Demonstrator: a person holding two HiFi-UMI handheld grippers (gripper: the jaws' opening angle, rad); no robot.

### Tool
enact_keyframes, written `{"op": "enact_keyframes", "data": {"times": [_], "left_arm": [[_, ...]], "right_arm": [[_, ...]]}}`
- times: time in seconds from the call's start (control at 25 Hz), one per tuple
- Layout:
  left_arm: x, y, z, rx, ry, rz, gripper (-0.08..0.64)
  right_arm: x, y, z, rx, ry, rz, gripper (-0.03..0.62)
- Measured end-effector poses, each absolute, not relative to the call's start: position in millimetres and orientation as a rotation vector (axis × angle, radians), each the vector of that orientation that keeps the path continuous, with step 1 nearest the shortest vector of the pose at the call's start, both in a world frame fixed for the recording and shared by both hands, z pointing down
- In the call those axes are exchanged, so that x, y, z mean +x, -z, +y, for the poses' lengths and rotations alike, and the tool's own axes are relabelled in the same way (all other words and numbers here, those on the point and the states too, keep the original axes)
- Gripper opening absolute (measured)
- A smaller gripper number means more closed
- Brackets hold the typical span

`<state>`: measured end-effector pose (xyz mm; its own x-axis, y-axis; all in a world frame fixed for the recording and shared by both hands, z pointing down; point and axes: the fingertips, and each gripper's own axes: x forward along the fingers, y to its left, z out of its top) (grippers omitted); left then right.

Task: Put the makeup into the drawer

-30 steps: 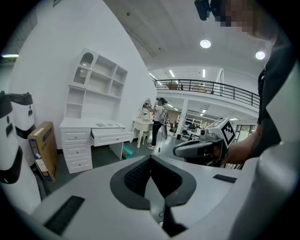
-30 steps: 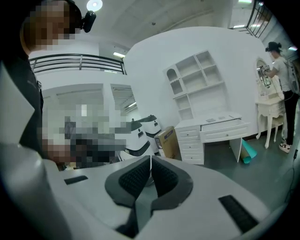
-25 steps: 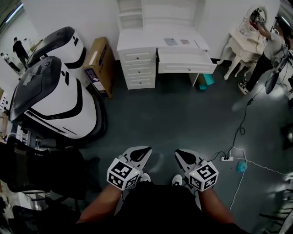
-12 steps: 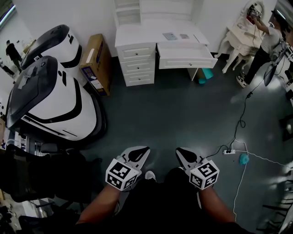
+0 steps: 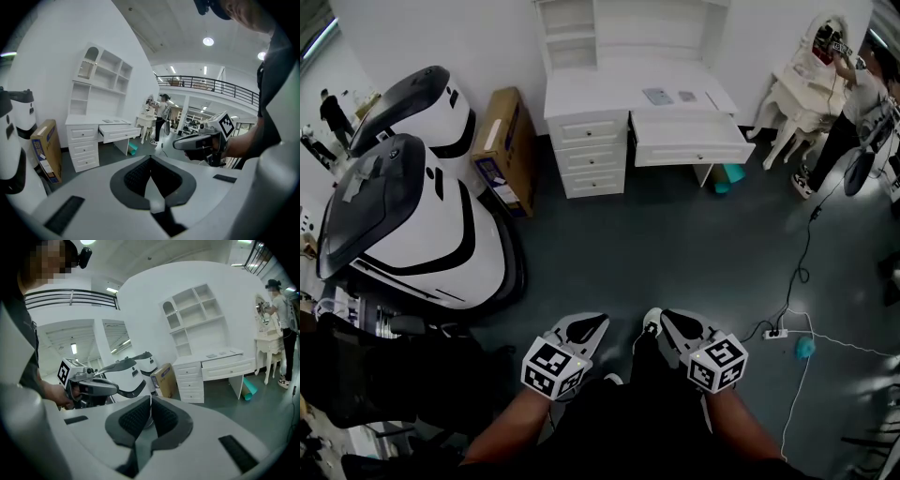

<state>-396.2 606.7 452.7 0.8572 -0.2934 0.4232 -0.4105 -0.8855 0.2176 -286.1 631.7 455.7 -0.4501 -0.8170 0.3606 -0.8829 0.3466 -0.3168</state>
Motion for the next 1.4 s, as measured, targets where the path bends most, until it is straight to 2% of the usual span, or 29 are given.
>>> {"op": "enact_keyframes", "data": {"times": [0.36, 0.6, 0.96, 1.4], "left_arm": [[-358, -460, 512, 2.615, -0.543, -0.629, 0.005], [-279, -435, 424, 2.649, -0.523, -0.644, 0.005], [-168, -440, 347, 2.694, -0.618, -0.597, 0.005], [-127, -447, 270, 2.647, -0.596, -0.581, 0.005]], "right_arm": [[-237, -457, 529, 1.517, -0.733, -2.508, 0.029], [-172, -448, 450, 1.488, -0.761, -2.539, 0.029], [-80, -455, 368, 1.476, -0.756, -2.556, 0.029], [-35, -468, 314, 1.529, -0.820, -2.530, 0.029]]}}
